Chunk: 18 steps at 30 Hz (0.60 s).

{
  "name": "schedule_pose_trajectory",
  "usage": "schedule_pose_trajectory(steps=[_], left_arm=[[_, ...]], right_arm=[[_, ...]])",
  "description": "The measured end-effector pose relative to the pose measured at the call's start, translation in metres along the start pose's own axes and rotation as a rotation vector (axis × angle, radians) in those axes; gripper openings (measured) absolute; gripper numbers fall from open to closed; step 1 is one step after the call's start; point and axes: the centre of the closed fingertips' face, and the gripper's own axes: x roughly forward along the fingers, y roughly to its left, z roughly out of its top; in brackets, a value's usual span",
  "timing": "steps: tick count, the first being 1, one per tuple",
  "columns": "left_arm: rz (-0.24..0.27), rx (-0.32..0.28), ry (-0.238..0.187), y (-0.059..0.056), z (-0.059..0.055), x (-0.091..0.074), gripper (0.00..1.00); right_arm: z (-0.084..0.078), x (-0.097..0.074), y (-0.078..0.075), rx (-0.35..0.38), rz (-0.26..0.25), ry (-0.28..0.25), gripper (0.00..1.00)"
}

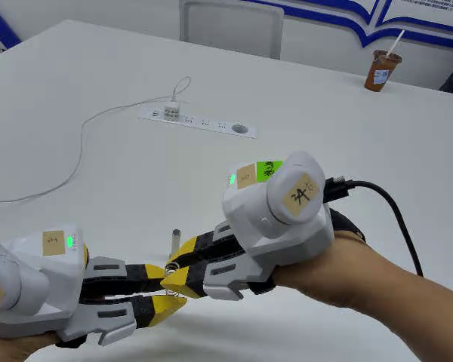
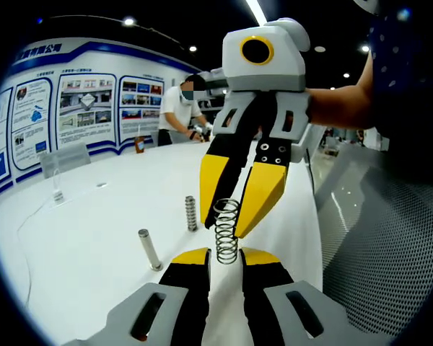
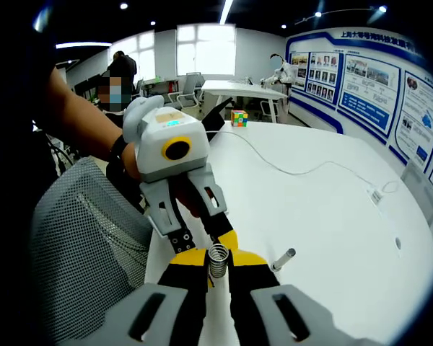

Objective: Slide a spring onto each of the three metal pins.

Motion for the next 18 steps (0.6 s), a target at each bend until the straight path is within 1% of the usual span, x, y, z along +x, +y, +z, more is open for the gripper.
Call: schedule_pose_trajectory(steps=[5, 10, 18], left_arm=[[0.031, -0.013, -0.001, 0.008, 0.000, -0.006, 0.23], [0.072, -0.031, 0.003, 0.018, -0.002, -0.014, 0.34], [0.128, -0.053, 0.002, 0.032, -0.004, -0.024, 0.45]], right_arm=[[0.000, -0.001, -0.003, 0.005, -0.011, 0.000, 0.11], [0.000, -0.002, -0.008, 0.008, -0.023, -0.002, 0.11], [0.005, -0.008, -0.024, 0.021, -0.066, -0.015, 0.11]])
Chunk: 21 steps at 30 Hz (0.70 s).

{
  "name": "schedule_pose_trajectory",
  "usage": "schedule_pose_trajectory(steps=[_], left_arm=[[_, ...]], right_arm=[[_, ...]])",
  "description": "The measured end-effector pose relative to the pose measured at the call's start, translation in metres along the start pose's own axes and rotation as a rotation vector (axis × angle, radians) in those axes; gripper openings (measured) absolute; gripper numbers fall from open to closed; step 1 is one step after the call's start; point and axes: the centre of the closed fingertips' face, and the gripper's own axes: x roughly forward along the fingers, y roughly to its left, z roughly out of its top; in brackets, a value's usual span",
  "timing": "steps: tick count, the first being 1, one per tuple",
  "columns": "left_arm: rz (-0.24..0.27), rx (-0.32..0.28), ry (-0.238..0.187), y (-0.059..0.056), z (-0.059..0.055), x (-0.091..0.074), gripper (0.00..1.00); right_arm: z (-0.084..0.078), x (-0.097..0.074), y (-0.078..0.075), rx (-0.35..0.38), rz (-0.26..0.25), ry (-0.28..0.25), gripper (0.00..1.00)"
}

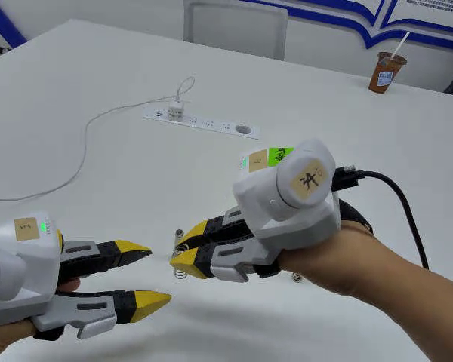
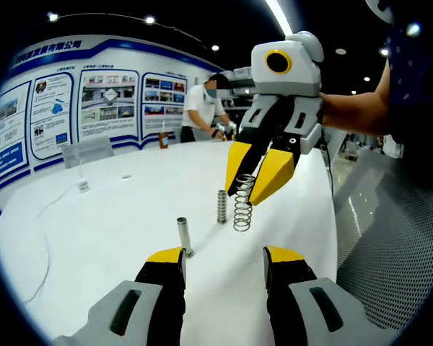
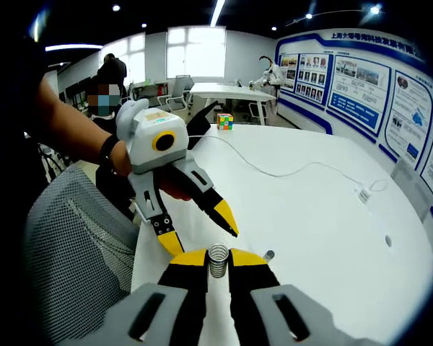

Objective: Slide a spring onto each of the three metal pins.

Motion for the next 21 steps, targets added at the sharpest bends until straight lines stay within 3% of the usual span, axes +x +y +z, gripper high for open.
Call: schedule_pose_trajectory(steps=[11, 15, 21], left_arm=[[0.032, -0.014, -0.004, 0.007, 0.000, -0.003, 0.53], [0.033, -0.018, -0.004, 0.007, -0.001, -0.004, 0.54], [0.036, -0.022, -0.004, 0.007, -0.001, -0.004, 0.55]], right_arm=[[0.011, -0.005, -0.040, 0.048, -0.134, -0.049, 0.11], [0.016, -0.006, -0.054, 0.095, -0.163, -0.079, 0.11], [0.014, 0.003, -0.067, 0.112, -0.179, -0.071, 0.11]])
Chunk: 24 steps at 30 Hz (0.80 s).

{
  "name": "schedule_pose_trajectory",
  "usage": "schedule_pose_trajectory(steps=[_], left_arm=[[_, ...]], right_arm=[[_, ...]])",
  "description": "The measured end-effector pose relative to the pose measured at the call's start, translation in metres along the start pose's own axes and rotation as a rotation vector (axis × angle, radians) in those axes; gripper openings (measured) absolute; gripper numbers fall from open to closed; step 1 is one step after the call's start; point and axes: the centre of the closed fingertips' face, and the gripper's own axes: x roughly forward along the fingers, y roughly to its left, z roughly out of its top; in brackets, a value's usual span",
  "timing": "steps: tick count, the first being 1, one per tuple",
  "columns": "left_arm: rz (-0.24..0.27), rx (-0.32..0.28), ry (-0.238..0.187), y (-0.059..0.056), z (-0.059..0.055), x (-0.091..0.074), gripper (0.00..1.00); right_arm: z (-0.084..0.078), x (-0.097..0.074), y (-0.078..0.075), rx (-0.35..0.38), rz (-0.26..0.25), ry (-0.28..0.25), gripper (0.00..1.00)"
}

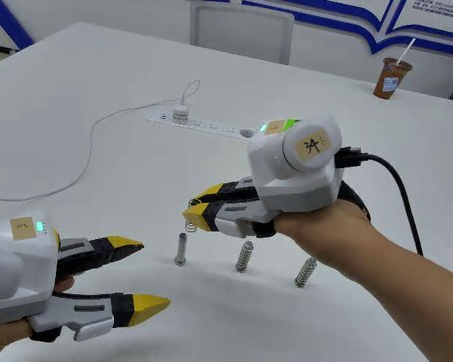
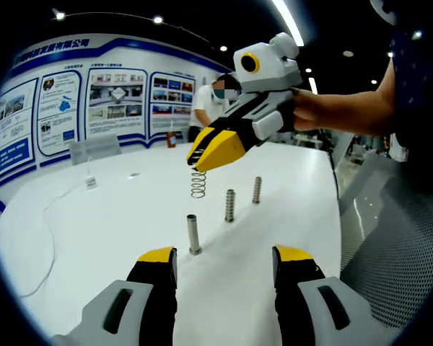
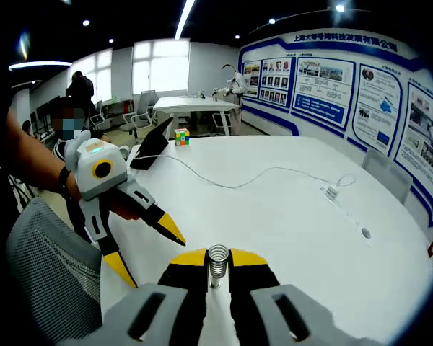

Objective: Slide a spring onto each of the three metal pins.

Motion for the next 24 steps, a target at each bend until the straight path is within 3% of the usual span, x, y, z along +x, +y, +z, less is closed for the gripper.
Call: schedule_pose_trajectory(steps=[10, 24], left_arm=[[0.007, -0.005, -0.002, 0.002, -0.002, -0.001, 0.56], [0.008, -0.007, 0.002, 0.003, -0.004, -0.002, 0.55]], right_arm=[[-0.008, 0.016, 0.002, 0.008, 0.016, 0.021, 0.12], [-0.016, 0.021, 0.002, 0.020, 0.018, 0.036, 0.12]])
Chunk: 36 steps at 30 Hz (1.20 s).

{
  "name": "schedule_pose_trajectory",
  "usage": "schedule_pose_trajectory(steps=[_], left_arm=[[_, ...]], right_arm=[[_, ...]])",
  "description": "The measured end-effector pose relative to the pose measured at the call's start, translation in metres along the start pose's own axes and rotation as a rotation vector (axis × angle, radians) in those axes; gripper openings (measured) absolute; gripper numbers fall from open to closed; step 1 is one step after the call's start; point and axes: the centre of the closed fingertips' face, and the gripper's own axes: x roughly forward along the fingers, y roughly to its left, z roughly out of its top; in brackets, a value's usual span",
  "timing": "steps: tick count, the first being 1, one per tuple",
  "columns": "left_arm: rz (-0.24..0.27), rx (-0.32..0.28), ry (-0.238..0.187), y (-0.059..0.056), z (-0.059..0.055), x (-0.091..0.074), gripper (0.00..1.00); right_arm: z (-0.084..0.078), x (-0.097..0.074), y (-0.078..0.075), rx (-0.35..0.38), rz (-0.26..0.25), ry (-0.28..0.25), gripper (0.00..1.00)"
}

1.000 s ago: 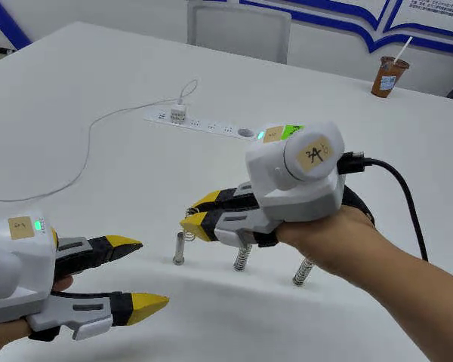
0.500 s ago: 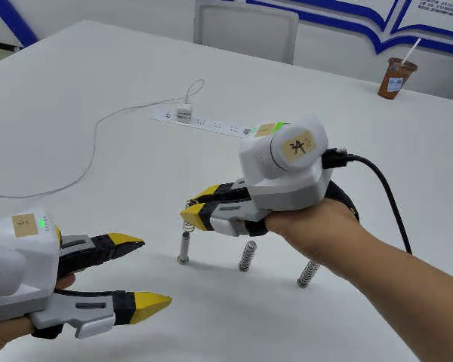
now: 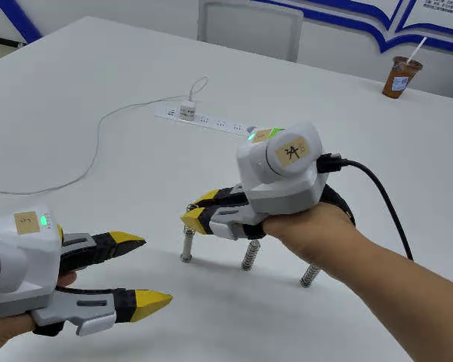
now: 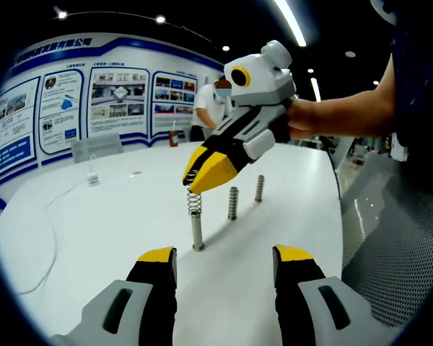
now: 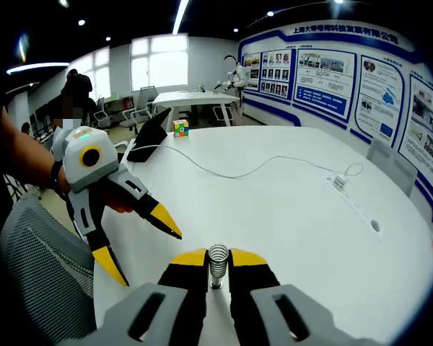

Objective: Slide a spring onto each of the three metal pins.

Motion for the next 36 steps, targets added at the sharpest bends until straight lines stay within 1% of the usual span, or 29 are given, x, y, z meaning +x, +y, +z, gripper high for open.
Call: schedule_pose_trajectory(steps=[14, 21, 24, 36], left_arm=[[-0.001, 0.001, 0.003, 0.001, -0.001, 0.001, 0.54], [-0.003, 0.001, 0.008, 0.000, -0.002, 0.002, 0.54], [-0.002, 0.001, 0.007, 0.000, -0.001, 0.002, 0.54], [-0.004, 0.003, 0.016, 0.000, -0.003, 0.002, 0.53]], right_arm=[[-0.016, 0.010, 0.000, 0.032, -0.012, 0.007, 0.12], [-0.025, 0.016, 0.000, 0.042, -0.022, 0.034, 0.12], [-0.028, 0.018, 0.001, 0.039, -0.023, 0.041, 0.12], [-0.043, 0.026, 0.003, 0.028, -0.028, 0.095, 0.12]])
